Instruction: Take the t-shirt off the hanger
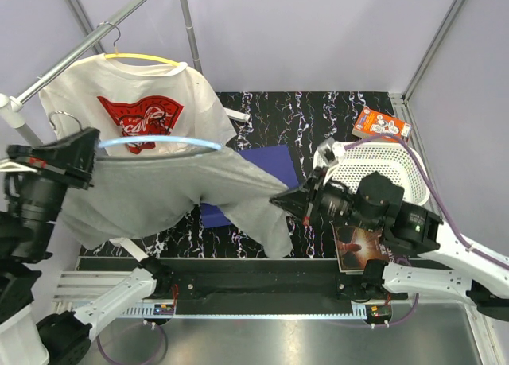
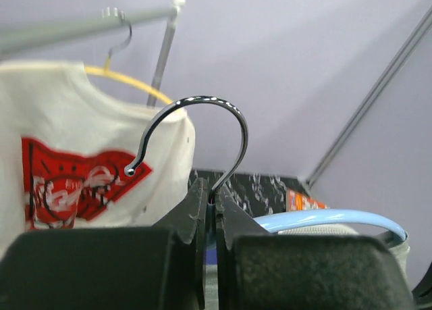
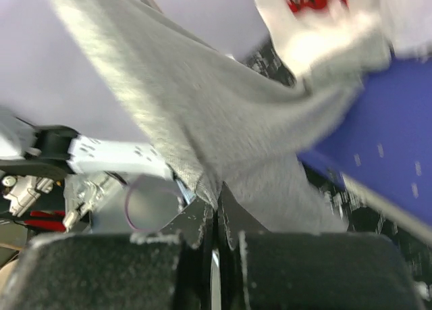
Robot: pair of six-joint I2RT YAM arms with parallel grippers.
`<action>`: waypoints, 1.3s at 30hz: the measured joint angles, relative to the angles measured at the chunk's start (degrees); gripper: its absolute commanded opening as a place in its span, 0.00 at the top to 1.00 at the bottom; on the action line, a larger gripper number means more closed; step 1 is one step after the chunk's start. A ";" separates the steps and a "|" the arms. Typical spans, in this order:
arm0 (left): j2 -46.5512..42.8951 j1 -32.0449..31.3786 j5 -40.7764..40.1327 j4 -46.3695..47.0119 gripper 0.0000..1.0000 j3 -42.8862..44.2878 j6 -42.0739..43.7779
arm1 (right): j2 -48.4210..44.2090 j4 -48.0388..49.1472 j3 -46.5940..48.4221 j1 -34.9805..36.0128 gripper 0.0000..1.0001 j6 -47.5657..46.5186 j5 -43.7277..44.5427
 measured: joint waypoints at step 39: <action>7.41 0.11 0.72 17.62 1.00 16.70 25.44 | 47.60 2.73 51.39 -0.15 1.00 -12.44 -12.20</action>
